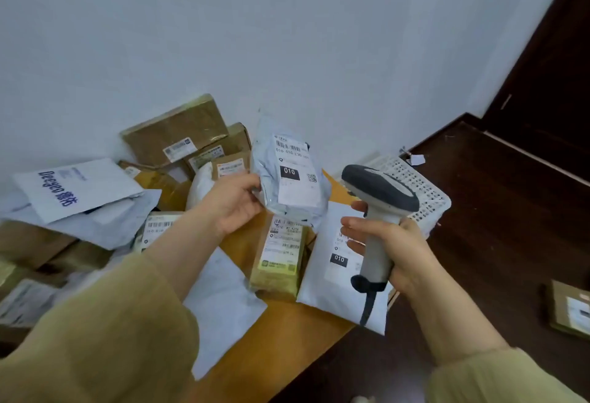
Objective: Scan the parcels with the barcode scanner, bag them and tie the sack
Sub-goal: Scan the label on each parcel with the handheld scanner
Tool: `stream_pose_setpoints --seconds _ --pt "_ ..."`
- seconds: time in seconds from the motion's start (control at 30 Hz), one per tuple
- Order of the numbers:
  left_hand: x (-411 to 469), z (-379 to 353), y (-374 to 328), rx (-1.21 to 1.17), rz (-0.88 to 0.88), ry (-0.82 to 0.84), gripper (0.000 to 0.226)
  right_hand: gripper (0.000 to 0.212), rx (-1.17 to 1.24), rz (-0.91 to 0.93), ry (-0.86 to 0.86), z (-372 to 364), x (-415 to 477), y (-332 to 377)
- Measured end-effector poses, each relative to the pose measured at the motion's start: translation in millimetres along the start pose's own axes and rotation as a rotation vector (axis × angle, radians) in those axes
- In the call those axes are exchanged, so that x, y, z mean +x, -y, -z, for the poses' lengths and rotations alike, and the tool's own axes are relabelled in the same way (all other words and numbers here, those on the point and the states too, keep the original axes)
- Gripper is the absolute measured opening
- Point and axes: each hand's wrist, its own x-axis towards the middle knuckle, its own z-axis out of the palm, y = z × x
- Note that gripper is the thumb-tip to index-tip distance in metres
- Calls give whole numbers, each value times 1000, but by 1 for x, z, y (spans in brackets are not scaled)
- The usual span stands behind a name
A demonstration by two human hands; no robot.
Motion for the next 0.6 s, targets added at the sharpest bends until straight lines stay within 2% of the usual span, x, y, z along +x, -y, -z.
stream_pose_setpoints --seconds 0.1,0.23,0.33,0.43,0.5,0.53,0.6 --pt "-39 10 7 -48 20 30 37 18 -3 28 1 -22 -4 -3" --pt "-77 25 18 -49 17 46 52 21 5 71 39 -46 -16 -15" --pt "-95 43 19 -4 12 -18 46 27 -81 139 15 -56 -24 -23" --pt "-112 57 12 -24 48 -12 45 30 -171 202 26 -62 -33 -25" --pt "-124 58 11 134 45 -40 26 29 -214 238 33 -66 -37 -27" --pt "-129 57 12 246 24 -65 24 29 -222 244 33 -67 -39 -27" --pt "-135 55 18 382 -33 -98 41 29 -217 238 31 -70 -41 -28"
